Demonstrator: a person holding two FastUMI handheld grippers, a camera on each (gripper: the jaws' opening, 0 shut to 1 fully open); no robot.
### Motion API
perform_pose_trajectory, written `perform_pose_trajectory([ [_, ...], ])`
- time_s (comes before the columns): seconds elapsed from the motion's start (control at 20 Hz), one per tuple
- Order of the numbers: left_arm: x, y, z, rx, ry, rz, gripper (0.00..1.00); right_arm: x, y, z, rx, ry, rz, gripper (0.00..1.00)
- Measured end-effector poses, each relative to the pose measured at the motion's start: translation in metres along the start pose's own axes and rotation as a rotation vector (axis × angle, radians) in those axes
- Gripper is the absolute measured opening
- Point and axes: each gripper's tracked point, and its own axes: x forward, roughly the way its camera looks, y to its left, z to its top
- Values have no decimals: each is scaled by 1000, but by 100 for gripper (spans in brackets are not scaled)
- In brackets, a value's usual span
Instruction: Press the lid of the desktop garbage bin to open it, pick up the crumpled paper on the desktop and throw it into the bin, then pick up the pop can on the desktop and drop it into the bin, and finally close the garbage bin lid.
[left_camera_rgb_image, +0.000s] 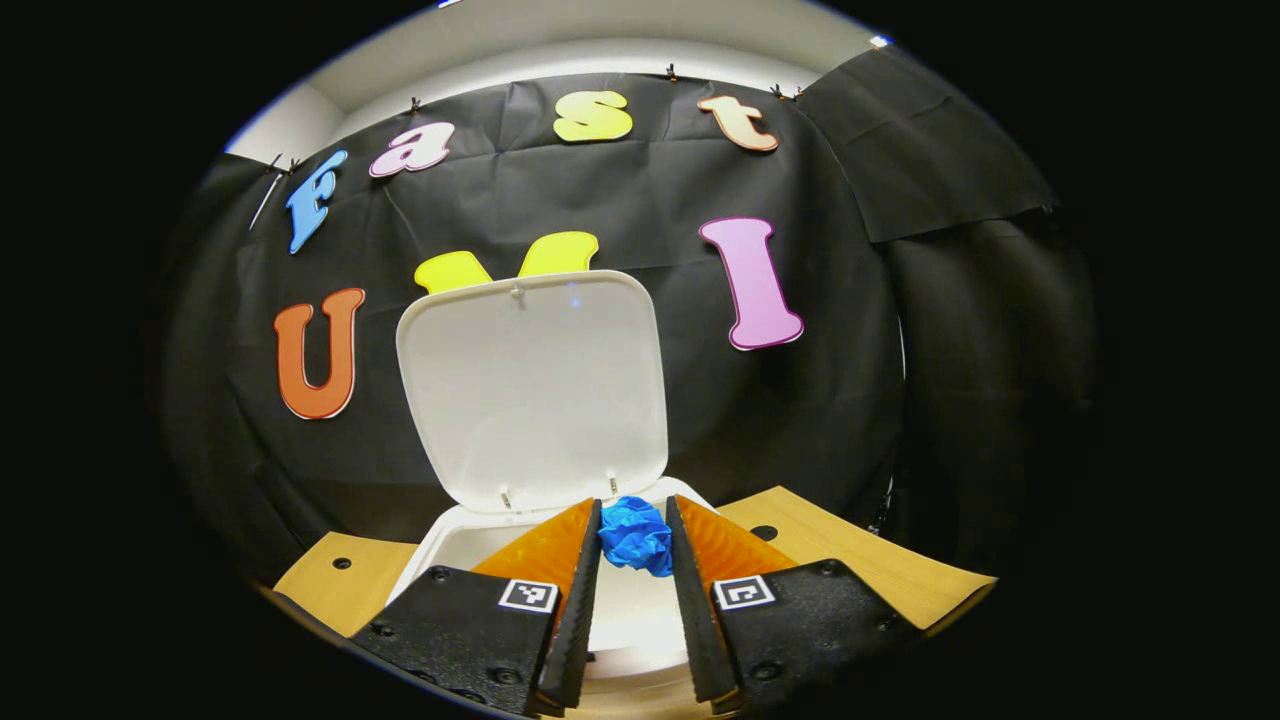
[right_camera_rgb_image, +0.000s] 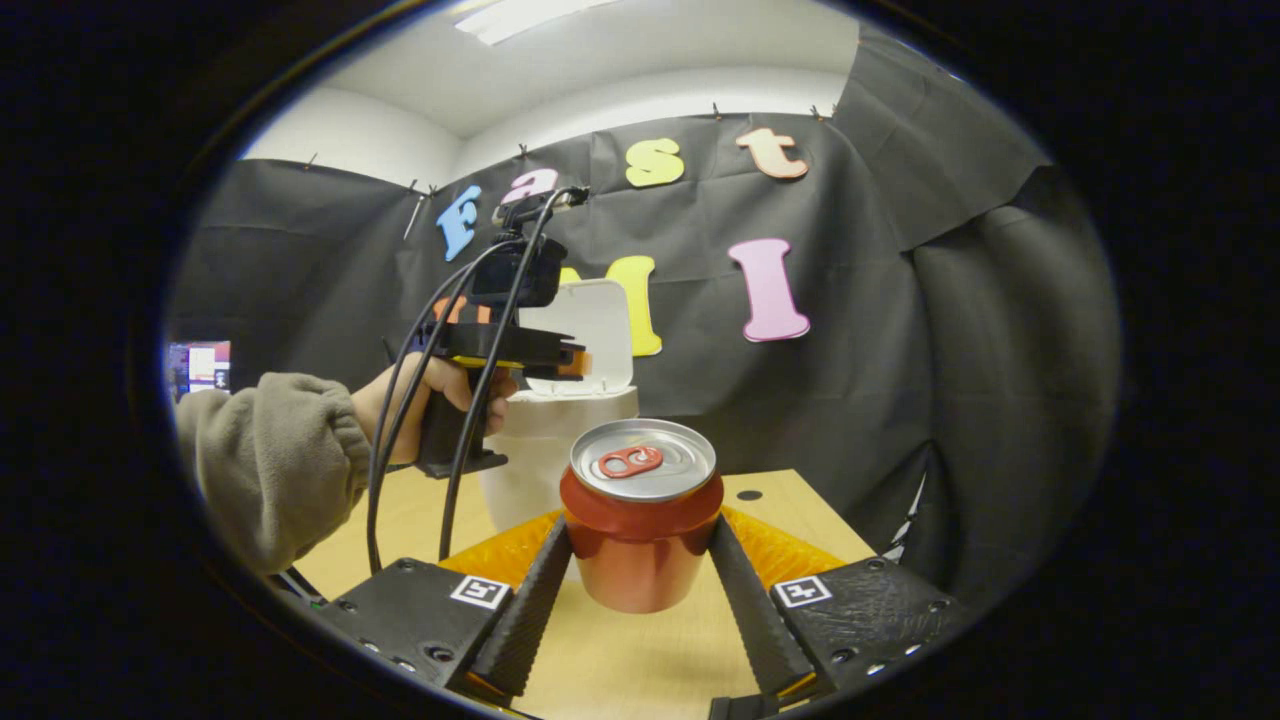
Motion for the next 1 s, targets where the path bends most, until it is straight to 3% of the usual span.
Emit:
perform_pose_trajectory([
  [0.1, -5, 9, -1, 9, 3, 33, 48, 0, 6, -2, -14, 2, 8, 81],
  [0.3, -18, 18, 1, -44, -14, 50, 78, -1, 12, 1, -29, -13, 12, 81],
  [0.45, -35, 33, 2, -62, -32, 88, 86, -1, 13, -3, -40, -11, 7, 81],
  [0.55, -52, 44, 0, -69, -45, 118, 99, -1, 15, -3, -42, -11, 6, 81],
  [1.0, -128, 75, -39, -47, -70, 164, 98, -4, 38, -4, -51, -21, 51, 81],
])
